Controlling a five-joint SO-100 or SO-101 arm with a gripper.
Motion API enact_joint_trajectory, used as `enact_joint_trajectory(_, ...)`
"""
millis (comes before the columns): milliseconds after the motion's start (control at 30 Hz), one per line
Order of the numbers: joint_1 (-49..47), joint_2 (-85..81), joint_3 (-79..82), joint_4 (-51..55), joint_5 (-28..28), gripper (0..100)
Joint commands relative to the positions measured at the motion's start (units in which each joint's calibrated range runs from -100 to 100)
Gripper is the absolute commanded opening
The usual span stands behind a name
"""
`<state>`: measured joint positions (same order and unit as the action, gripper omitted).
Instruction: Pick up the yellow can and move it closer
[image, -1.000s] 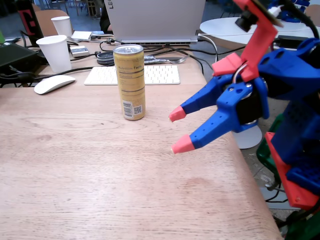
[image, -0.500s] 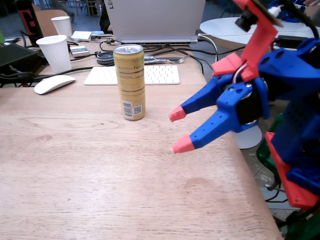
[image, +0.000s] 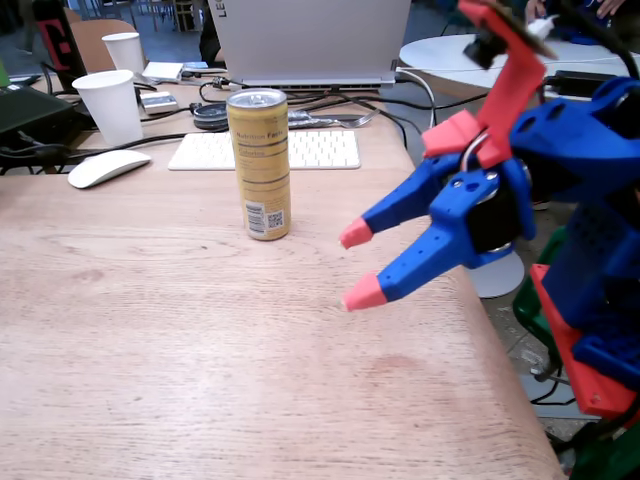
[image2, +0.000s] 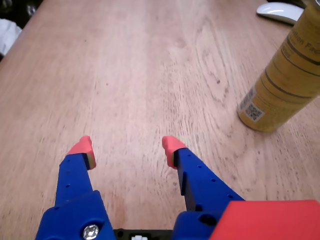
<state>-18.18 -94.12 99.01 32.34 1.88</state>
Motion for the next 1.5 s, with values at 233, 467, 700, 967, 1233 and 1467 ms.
enact_joint_trajectory(233,16.82,27.40,-8.16,-33.49,-0.20,31)
enact_joint_trajectory(467,29.68,37.86,-8.16,-38.99,0.54,31)
enact_joint_trajectory(700,31.21,44.29,-9.01,-39.56,5.91,46)
enact_joint_trajectory(967,34.25,62.90,-13.73,-58.12,5.81,65)
enact_joint_trajectory(1233,40.34,79.28,-32.70,-60.17,5.81,65)
enact_joint_trajectory(1467,38.31,91.03,-44.97,-60.17,4.05,65)
